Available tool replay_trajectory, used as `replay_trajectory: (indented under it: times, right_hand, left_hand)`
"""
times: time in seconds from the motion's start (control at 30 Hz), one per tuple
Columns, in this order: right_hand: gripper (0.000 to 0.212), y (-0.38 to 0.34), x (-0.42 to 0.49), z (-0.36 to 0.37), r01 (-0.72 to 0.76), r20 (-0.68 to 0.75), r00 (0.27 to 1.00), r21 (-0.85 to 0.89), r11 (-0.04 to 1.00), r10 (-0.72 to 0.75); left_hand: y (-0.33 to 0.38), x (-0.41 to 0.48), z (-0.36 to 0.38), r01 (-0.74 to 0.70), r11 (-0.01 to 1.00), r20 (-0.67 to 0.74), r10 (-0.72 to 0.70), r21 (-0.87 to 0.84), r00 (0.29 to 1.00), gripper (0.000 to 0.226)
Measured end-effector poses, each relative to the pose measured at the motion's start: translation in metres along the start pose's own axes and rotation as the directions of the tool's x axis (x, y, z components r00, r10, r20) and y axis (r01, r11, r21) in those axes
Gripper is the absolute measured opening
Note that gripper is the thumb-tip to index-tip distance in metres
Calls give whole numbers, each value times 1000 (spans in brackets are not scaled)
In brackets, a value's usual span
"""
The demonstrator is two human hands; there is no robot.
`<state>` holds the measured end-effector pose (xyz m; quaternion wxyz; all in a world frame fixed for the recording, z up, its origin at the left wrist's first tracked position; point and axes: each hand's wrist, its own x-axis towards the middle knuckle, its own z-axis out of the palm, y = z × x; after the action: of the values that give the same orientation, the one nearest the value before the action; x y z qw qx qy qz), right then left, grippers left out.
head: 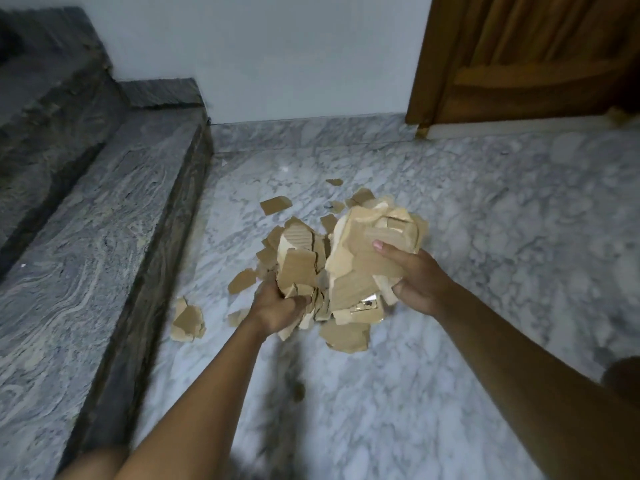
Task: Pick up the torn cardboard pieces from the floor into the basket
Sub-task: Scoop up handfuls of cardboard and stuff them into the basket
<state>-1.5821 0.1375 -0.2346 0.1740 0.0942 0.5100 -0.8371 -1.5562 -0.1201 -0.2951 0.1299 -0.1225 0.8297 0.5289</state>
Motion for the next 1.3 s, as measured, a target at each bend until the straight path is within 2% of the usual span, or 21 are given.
replay_trajectory:
  times: [0.13,0.23,0.3,0.4,0.47,0.53,0.6,0.7,0.73,0.8,0.87,0.93,0.97,1.07,1.13,1.2,1.3]
  right_hand:
    - [32,-3,-12,-3,70,-168,984,69,995,-58]
    - [48,-3,-29,-5,104,-307,947,0,995,-99]
    - [53,-8,-45,-13,134,-393,906,-78,988,-154]
    - [55,-22,-82,-35,113,-431,896,-16,993,-109]
    - [54,-34,-113,-52,118,-412,907,48,992,-88]
    - [47,-45,-146,-68,183,-433,892,78,980,-132]
    - [44,-58,-182,-83,279,-483,853,99,955,-199]
    - [41,-77,-239,-105,462,-561,761,115,880,-326]
    - [40,-82,-257,-114,503,-592,725,105,858,-352]
    - [40,-92,-298,-130,546,-670,643,61,836,-371]
    - [43,-102,-339,-150,569,-776,517,-3,823,-361]
    - [50,-111,-383,-172,558,-852,380,-100,824,-360]
    - [50,-114,-405,-185,559,-867,334,-133,819,-369]
    - [57,-121,-480,-227,568,-910,244,-145,810,-334]
    - [62,-122,-536,-259,536,-942,180,-147,831,-283]
    - [67,-119,-595,-294,478,-963,138,-140,867,-232]
    - [65,-110,-679,-344,469,-986,82,-90,878,-145]
  left_hand:
    - [58,-13,29,-67,984,172,96,-167,980,31]
    - [81,-20,51,-25,953,303,121,-302,945,27]
    - [89,-18,66,12,936,370,127,-351,920,34]
    - [113,-23,92,6,950,482,152,-311,863,51]
    - [137,-33,114,-12,953,550,186,-304,814,41]
    - [163,-49,141,-67,954,621,242,-291,746,28]
    - [189,-74,166,-134,950,690,297,-281,660,37]
    - [228,-119,204,-201,946,773,323,-254,546,71]
    - [242,-136,216,-220,940,801,338,-261,494,76]
    - [267,-172,242,-256,931,862,343,-260,373,62]
    - [290,-202,272,-233,938,910,315,-256,268,37]
    - [306,-231,310,-227,945,934,286,-237,213,43]
    - [312,-247,332,-231,944,943,278,-234,181,48]
    - [327,-306,399,-251,941,953,269,-228,143,43]
    - [334,-351,445,-253,944,967,239,-209,90,40]
    - [341,-400,493,-286,940,978,205,-189,29,41]
    - [346,-477,561,-334,932,989,145,-143,-19,32]
